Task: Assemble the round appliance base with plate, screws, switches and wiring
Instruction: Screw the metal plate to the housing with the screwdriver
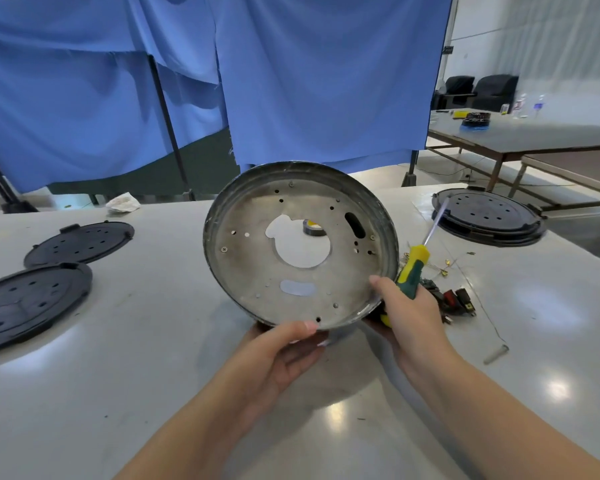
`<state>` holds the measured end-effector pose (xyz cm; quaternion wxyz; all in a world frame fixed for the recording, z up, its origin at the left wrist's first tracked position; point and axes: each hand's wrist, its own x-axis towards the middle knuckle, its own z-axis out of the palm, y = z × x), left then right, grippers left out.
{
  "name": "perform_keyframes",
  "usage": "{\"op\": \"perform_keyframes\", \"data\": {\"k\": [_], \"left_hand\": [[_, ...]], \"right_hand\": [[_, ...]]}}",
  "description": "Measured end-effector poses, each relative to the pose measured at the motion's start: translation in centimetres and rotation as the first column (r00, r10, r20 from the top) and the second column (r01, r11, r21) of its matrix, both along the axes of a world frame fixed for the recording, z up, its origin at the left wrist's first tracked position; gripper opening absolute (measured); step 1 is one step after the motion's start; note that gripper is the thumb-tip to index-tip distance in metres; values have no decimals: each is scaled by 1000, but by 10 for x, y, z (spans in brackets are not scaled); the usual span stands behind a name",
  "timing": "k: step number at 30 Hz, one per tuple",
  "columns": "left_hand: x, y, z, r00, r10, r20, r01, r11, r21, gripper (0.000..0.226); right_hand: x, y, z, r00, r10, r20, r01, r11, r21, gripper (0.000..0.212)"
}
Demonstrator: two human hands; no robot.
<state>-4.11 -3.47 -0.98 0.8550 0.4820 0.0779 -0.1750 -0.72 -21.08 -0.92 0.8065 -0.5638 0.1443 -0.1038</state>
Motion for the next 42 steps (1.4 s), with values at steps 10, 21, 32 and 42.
{"op": "perform_keyframes", "data": {"k": [10, 21, 32, 42], "left_hand": [[9, 18, 6, 998, 34, -48, -41, 986, -163, 42], [15, 34, 12, 987, 148, 62, -141, 984, -107, 23], [11, 27, 12, 997, 63, 34, -59, 991, -121, 32], [8, 23, 14, 1000, 21, 22, -20, 1000, -19, 47]], "right_hand": [[24, -40, 0, 996, -52, -70, -15, 687, -727, 50], [15, -39, -9, 989, -130, -65, -55, 76, -996, 36], [8, -28, -10, 984, -137, -111, -135, -182, -974, 40], [9, -79, 37, 974, 12, -224, -222, 198, -955, 21]]}}
